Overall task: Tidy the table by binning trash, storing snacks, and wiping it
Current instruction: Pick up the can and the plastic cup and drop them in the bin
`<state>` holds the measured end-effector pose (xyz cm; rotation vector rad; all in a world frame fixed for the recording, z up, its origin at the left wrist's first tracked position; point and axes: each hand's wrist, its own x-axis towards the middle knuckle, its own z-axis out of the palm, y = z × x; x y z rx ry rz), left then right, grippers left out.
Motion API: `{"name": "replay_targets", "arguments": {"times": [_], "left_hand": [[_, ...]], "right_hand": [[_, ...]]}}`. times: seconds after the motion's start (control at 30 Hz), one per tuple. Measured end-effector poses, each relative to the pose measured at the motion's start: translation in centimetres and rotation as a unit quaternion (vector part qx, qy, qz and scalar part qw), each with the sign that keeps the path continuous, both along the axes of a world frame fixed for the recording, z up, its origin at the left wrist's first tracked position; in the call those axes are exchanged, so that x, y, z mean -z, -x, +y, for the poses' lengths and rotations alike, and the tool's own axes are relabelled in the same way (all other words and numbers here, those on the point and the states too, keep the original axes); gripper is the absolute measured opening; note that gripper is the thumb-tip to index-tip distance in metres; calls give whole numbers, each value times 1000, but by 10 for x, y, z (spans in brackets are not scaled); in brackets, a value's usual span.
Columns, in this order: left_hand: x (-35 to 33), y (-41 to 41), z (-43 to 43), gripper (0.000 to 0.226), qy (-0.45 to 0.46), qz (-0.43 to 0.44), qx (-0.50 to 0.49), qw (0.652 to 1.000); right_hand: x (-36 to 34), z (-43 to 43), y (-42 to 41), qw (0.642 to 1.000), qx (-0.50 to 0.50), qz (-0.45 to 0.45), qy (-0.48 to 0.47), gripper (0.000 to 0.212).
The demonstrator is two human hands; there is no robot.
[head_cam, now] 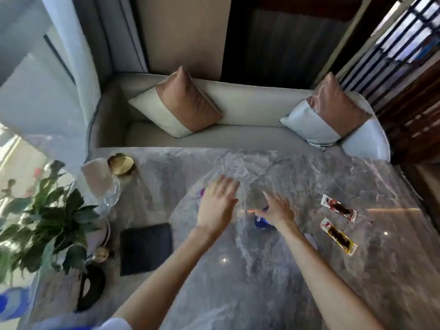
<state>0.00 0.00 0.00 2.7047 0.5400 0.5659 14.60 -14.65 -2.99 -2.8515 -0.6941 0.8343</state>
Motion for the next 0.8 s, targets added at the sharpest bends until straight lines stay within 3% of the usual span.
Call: {"name": "replay_targets", "arguments": {"times": [0.1,0.2,0.33,0.4,0.5,0.8], "left_hand": [[17,-53,-17,50,-38,125,54,990],[47,-94,-14,65,21,326,52,944],[80,-114,-3,81,72,450,39,889],[89,-116,1,76,105,455,41,883],[95,-117,1,63,138,409,39,901],[113,-69,-35,65,219,337,9,916]], "right_hand": [[7,-2,-2,998,48,45,3,84],[17,-5,-3,998,36,49,0,75],[34,-13,-2,995,60,68,-30,66],[37,-18,-2,996,65,64,-24,66],[39,-22,-3,996,67,59,-23,64],[29,-54,6,996,60,49,-47,53]]}}
